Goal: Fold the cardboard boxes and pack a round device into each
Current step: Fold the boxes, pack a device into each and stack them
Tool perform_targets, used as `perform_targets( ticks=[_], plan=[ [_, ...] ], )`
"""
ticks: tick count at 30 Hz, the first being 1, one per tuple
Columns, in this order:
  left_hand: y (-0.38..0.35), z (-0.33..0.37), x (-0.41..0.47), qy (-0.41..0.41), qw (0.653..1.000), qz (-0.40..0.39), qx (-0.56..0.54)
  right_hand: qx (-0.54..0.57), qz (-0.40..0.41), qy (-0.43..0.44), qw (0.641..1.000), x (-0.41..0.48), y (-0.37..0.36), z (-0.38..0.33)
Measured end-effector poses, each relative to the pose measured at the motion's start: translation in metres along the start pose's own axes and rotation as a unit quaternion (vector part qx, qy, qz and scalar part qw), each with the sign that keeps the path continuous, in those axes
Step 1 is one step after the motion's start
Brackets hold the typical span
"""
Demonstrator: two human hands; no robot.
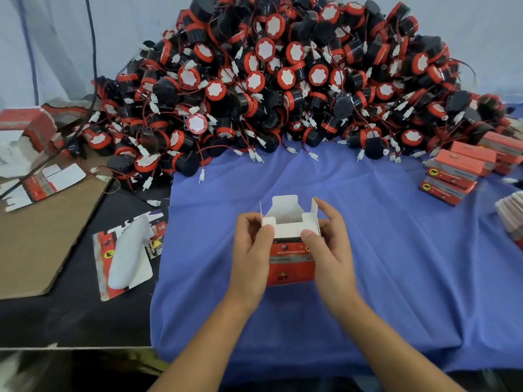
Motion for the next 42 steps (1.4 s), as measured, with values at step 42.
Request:
perform_targets(
  ticks=[42],
  plan=[
    [-0.016, 0.036, -0.025, -0.088, 0.993, -0.029, 0.076, 0.007, 0.031, 0.024, 0.999, -0.029, -0.009, -0.033]
  ],
)
Point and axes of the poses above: each hand's wrist, its own x-axis towards the middle knuckle, its own y-axis out of the back of the hand, z = x × y, the point moved 8 cm from there along x, towards the middle knuckle, and after that the axes turned 5 degrees about -y, right-handed, at the moved point
